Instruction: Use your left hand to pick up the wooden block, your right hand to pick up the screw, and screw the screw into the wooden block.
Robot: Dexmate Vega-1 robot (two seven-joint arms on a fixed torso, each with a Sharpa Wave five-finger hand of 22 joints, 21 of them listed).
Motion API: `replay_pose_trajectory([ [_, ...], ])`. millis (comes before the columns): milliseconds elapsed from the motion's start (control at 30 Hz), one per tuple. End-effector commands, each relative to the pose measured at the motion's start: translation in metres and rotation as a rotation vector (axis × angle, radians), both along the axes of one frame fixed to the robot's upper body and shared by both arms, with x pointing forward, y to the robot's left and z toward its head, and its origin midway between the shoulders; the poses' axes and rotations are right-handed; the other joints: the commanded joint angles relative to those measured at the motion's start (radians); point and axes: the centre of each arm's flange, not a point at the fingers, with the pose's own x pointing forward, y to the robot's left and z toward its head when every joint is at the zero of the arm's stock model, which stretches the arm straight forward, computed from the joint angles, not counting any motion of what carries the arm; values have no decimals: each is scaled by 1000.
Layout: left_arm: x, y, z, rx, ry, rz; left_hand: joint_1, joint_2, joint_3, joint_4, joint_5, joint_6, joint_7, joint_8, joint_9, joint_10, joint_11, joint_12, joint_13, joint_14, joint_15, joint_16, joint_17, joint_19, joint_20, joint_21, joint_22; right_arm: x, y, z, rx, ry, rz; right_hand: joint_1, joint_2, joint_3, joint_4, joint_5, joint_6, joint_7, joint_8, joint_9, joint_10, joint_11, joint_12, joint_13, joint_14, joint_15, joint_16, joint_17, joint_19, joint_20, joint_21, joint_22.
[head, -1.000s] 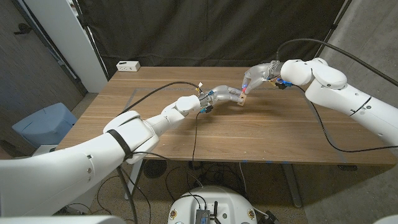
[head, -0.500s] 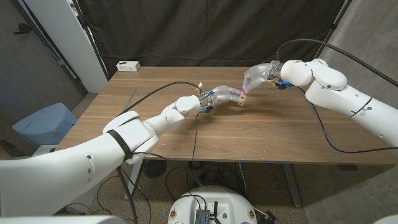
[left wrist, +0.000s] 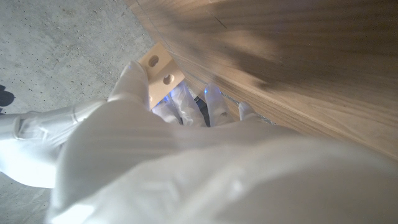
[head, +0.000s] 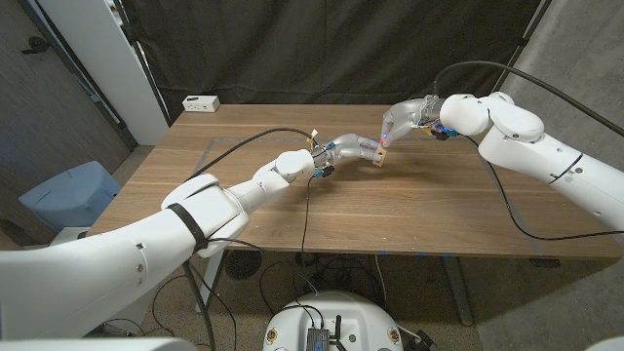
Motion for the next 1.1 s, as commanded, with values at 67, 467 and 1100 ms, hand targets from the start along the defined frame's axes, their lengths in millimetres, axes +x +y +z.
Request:
replay_pose_trajectory([
  [67, 1, 1, -2, 0, 7, 4, 0, 8, 2, 3, 4, 6, -1, 8, 4, -2, -1, 2, 1, 2, -3, 2, 1, 4, 2, 3, 6, 2, 2, -3, 0, -9, -6, -8, -9, -4, 9, -4, 38, 6, 17, -4, 28, -2, 10, -1, 23, -11, 15, 3, 24, -3, 11, 2],
  [467, 2, 2, -3, -2, 12, 6, 1, 9, 3, 3, 5, 6, 1, 8, 4, -3, -1, 1, 1, 2, -3, 2, 1, 5, 3, 4, 6, 6, 5, -8, -9, -31, -13, -57, -24, -32, 23, -6, 129, 45, 48, -16, 89, -21, 24, -7, 77, -38, 33, 6, 93, -33, 26, 1],
  [1100, 0, 2, -3, -2, 4, -4, 3, 10, 3, 2, 5, 8, 1, 9, 4, -3, -1, 1, 1, 1, -2, 2, 1, 8, 3, 4, 6, 6, 9, -12, 12, -115, -28, -108, -18, -74, 29, -9, 378, 87, 134, -26, 238, -71, 58, -18, 194, -116, 65, 3, 204, -70, 34, 1],
])
